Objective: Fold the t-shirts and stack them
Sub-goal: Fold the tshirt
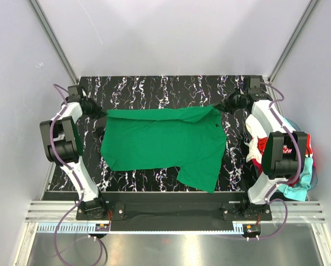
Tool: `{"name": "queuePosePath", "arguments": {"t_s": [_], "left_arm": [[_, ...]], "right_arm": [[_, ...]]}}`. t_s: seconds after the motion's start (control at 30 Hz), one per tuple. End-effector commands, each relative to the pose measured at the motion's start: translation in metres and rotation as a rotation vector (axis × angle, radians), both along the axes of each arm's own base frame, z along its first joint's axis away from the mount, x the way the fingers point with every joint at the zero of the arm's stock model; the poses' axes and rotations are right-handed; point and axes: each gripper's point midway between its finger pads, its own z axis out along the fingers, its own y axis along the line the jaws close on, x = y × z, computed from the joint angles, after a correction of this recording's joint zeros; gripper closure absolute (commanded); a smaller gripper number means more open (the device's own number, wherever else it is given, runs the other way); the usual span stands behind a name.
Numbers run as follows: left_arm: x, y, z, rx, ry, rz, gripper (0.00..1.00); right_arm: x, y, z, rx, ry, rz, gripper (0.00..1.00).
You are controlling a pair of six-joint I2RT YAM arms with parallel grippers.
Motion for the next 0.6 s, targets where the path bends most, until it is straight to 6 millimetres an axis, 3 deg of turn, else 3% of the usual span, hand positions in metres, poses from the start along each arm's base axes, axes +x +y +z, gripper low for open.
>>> {"name": "queuePosePath", "arguments": {"t_s": [0.0,0.23,0.57], "left_arm": [[-0.013,0.008,0.002,0.036,0.019,-0.010,1.00],[-0.034,0.004,-0.016,0.037,0.077,-0.021,1.00],[-0.043,-0.001,-0.036,0.008,0.119,-0.031,1.00]], "right_arm": [[-0.017,-0.003,0.005,-0.026,-0.021,0.017,1.00],[-0.030,-0.008,-0.012,-0.056,0.020,0.017,1.00],[-0.048,-0.012,-0.038,-0.079,0.078,0.011,1.00]]}}
